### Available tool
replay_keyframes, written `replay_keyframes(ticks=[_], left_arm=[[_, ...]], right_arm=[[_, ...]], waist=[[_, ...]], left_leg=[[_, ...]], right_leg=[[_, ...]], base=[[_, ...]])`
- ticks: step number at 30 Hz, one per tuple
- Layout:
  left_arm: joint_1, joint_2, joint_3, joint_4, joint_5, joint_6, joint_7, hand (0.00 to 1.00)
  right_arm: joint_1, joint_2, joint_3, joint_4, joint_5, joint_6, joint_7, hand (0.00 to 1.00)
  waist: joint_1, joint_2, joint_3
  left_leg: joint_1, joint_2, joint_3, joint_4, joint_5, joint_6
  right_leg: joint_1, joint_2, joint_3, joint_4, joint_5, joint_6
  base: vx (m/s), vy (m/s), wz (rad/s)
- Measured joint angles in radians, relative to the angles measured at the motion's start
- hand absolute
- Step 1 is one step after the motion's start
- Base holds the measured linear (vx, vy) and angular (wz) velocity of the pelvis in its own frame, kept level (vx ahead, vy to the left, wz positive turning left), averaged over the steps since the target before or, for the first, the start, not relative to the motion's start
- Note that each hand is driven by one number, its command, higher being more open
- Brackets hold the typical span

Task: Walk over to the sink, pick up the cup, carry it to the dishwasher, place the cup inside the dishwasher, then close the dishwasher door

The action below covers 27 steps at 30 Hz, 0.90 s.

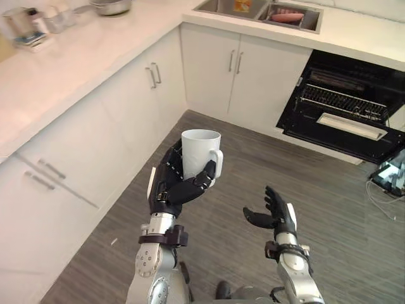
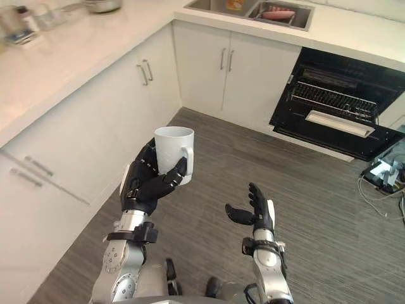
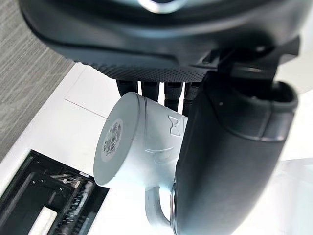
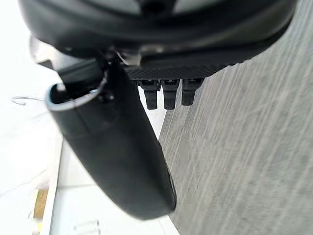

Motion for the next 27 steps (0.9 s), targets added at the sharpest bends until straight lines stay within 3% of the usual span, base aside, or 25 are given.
replay_keyframes(ticks=[1, 2, 3, 5, 6, 7, 8, 9, 11, 12, 14, 15, 16, 17, 18, 19, 20, 21, 22, 23, 24, 26, 27], left_arm=[[-0.001, 0.000, 0.001, 0.000, 0.001, 0.000, 0.001, 0.30], [-0.001, 0.002, 0.001, -0.001, 0.001, 0.000, 0.004, 0.30], [-0.016, 0.008, 0.004, -0.001, 0.002, 0.001, 0.008, 0.30], [-0.036, 0.003, -0.001, -0.003, 0.001, 0.004, 0.016, 0.30], [-0.037, 0.007, -0.006, -0.003, 0.001, 0.005, 0.016, 0.30], [-0.037, 0.020, -0.014, -0.002, 0.001, 0.010, 0.017, 0.30], [-0.037, 0.034, -0.018, 0.000, 0.001, 0.014, 0.017, 0.30], [-0.038, 0.059, -0.023, 0.001, 0.001, 0.014, 0.018, 0.30], [-0.024, 0.073, -0.036, -0.001, 0.001, 0.015, 0.018, 0.30], [-0.024, 0.076, -0.046, -0.002, 0.001, 0.013, 0.018, 0.30], [-0.025, 0.086, -0.076, -0.021, 0.002, 0.009, 0.012, 0.30], [-0.026, 0.087, -0.085, -0.022, 0.004, 0.008, 0.012, 0.30], [-0.026, 0.094, -0.091, -0.019, 0.006, 0.008, 0.012, 0.30], [-0.027, 0.099, -0.091, -0.017, 0.011, 0.009, 0.012, 0.30], [-0.027, 0.100, -0.090, -0.017, 0.011, 0.009, 0.012, 0.30], [-0.026, 0.102, -0.077, -0.011, 0.011, 0.009, 0.014, 0.30], [-0.029, 0.095, -0.071, 0.014, 0.012, 0.011, 0.013, 0.30], [-0.030, 0.083, -0.071, 0.046, 0.012, 0.015, 0.013, 0.30], [-0.026, 0.068, -0.065, 0.065, 0.012, 0.023, 0.016, 0.30], [-0.023, 0.059, -0.059, 0.067, 0.012, 0.024, 0.016, 0.30], [-0.016, 0.038, -0.040, 0.067, 0.012, 0.025, 0.016, 0.30], [-0.010, 0.041, -0.041, 0.067, 0.012, 0.025, 0.015, 0.30], [-0.002, 0.040, -0.043, 0.067, 0.012, 0.025, 0.013, 0.30]], right_arm=[[-0.005, -0.007, 0.000, 0.012, 0.000, 0.000, 0.000, 0.90], [-0.004, -0.014, 0.000, 0.022, 0.000, 0.000, -0.002, 0.90], [-0.004, -0.006, -0.001, 0.032, -0.001, 0.002, -0.005, 0.90], [0.004, -0.008, -0.008, 0.030, -0.002, 0.002, -0.004, 0.90], [0.009, -0.004, -0.012, 0.030, -0.002, 0.002, -0.003, 0.90], [0.017, 0.010, -0.027, 0.031, -0.002, 0.002, -0.002, 0.90], [0.019, 0.021, -0.034, 0.033, -0.002, 0.002, -0.002, 0.90], [0.022, 0.036, -0.033, 0.036, -0.002, 0.003, -0.002, 0.90], [0.035, 0.059, -0.023, 0.034, -0.002, 0.006, 0.000, 0.90], [0.039, 0.066, -0.021, 0.030, -0.003, 0.005, 0.000, 0.90], [0.038, 0.084, -0.020, 0.005, -0.014, 0.005, 0.001, 0.90], [0.037, 0.084, -0.019, 0.003, -0.014, 0.004, 0.001, 0.90], [0.034, 0.085, -0.019, 0.003, -0.014, 0.004, 0.002, 0.90], [0.032, 0.086, -0.019, 0.003, -0.015, 0.005, 0.001, 0.90], [0.032, 0.087, -0.018, 0.003, -0.015, 0.005, 0.001, 0.90], [0.036, 0.087, -0.019, 0.003, -0.022, 0.005, 0.001, 0.90], [0.046, 0.078, -0.022, 0.003, -0.023, 0.009, -0.002, 0.90], [0.058, 0.066, -0.029, 0.003, -0.023, 0.017, -0.003, 0.90], [0.071, 0.060, -0.035, -0.010, -0.023, 0.022, -0.001, 0.90], [0.081, 0.061, -0.034, -0.029, -0.023, 0.025, 0.000, 0.90], [0.110, 0.069, -0.019, -0.110, -0.023, 0.031, -0.002, 0.90], [0.118, 0.085, -0.019, -0.171, -0.023, 0.025, -0.008, 0.90], [0.100, 0.084, -0.019, -0.187, -0.023, 0.004, -0.014, 0.90]], waist=[[0.008, 0.002, -0.001], [0.015, 0.002, -0.003], [0.001, -0.032, -0.004], [-0.011, -0.041, -0.010], [-0.007, -0.042, -0.011], [-0.007, -0.043, -0.010], [-0.014, -0.045, -0.008], [-0.019, -0.058, 0.000], [-0.028, -0.056, -0.002], [-0.034, -0.055, -0.003], [-0.050, -0.060, -0.007], [-0.054, -0.060, -0.007], [-0.064, -0.058, -0.008], [-0.071, -0.060, -0.014], [-0.071, -0.069, -0.022], [-0.074, -0.094, -0.040], [-0.095, -0.090, -0.051], [-0.108, -0.065, -0.064], [-0.106, -0.031, -0.064], [-0.102, -0.023, -0.064], [-0.066, -0.015, -0.062], [-0.058, -0.017, -0.060], [-0.054, -0.021, -0.062]], left_leg=[[0.008, -0.011, -0.011, -0.050, 0.088, -0.011], [0.038, -0.033, -0.011, -0.075, 0.208, 0.006], [0.044, -0.079, 0.004, -0.043, 0.194, 0.084], [0.019, -0.108, 0.016, 0.050, 0.096, 0.123], [0.027, -0.113, 0.022, 0.066, 0.065, 0.127], [0.067, -0.130, 0.034, 0.069, 0.017, 0.140], [0.117, -0.146, 0.039, 0.056, -0.008, 0.152], [0.200, -0.167, 0.051, 0.022, -0.036, 0.161], [0.356, -0.170, 0.068, -0.049, -0.081, 0.168], [0.391, -0.168, 0.068, -0.071, -0.090, 0.171], [0.496, -0.166, 0.079, -0.144, -0.124, 0.164], [0.519, -0.167, 0.085, -0.162, -0.130, 0.158], [0.578, -0.168, 0.095, -0.219, -0.137, 0.146], [0.631, -0.171, 0.108, -0.269, -0.145, 0.130], [0.653, -0.179, 0.119, -0.286, -0.151, 0.119], [0.685, -0.205, 0.121, -0.286, -0.171, 0.086], [0.706, -0.203, 0.103, -0.252, -0.191, 0.060], [0.702, -0.174, 0.099, -0.169, -0.200, 0.045], [0.640, -0.116, 0.104, 0.050, -0.185, 0.024], [0.596, -0.088, 0.103, 0.180, -0.146, 0.006], [0.493, -0.010, 0.108, 0.493, -0.053, -0.009], [0.400, 0.049, 0.105, 0.675, -0.067, 0.002], [0.316, 0.066, 0.099, 0.717, -0.093, 0.033]], right_leg=[[0.027, -0.014, 0.018, -0.013, -0.012, 0.019], [0.064, -0.028, 0.043, -0.038, -0.020, 0.037], [0.098, -0.086, 0.045, -0.059, -0.024, 0.055], [0.091, -0.125, 0.055, -0.008, -0.021, 0.067], [0.077, -0.132, 0.058, 0.046, -0.027, 0.078], [0.021, -0.157, 0.072, 0.220, -0.032, 0.092], [-0.051, -0.179, 0.090, 0.413, -0.006, 0.131], [-0.141, -0.204, 0.116, 0.670, 0.031, 0.147], [-0.272, -0.196, 0.086, 0.920, -0.011, 0.079], [-0.307, -0.189, 0.066, 0.930, -0.021, 0.067], [-0.459, -0.163, -0.040, 0.826, -0.061, 0.055], [-0.484, -0.156, -0.071, 0.764, -0.062, 0.055], [-0.508, -0.138, -0.159, 0.573, -0.050, 0.049], [-0.513, -0.106, -0.253, 0.368, 0.005, 0.029], [-0.523, -0.086, -0.286, 0.281, 0.046, 0.013], [-0.532, -0.064, -0.318, 0.187, 0.106, -0.027], [-0.521, -0.051, -0.282, 0.191, 0.213, -0.121], [-0.497, -0.036, -0.283, 0.204, 0.243, -0.155], [-0.437, 0.009, -0.276, 0.188, 0.214, -0.157], [-0.406, 0.034, -0.266, 0.170, 0.202, -0.158], [-0.308, 0.099, -0.205, 0.116, 0.180, -0.161], [-0.199, 0.130, -0.151, 0.056, 0.166, -0.163], [-0.135, 0.130, -0.097, 0.011, 0.165, -0.161]], base=[[0.75, 0.447, -0.88], [0.65, 0.407, -0.32], [0.51, 0.322, -0.03], [0.57, 0.356, 0.15], [0.60, 0.341, -0.08], [0.55, 0.316, -0.12], [0.63, 0.348, -0.15], [0.51, 0.266, -0.19], [0.47, 0.191, -0.28], [0.44, 0.150, -0.20], [0.38, 0.087, -0.18], [0.56, 0.113, -0.28], [0.63, 0.116, -0.29], [0.67, 0.116, -0.34], [0.65, 0.073, -0.35], [0.71, 0.041, -0.08], [0.73, 0.017, 0.11], [0.75, -0.003, 0.10], [0.60, -0.004, -0.15], [0.88, 0.007, -0.88], [0.72, 0.023, -0.95], [0.64, 0.057, -0.96], [0.57, 0.098, -1.11]])
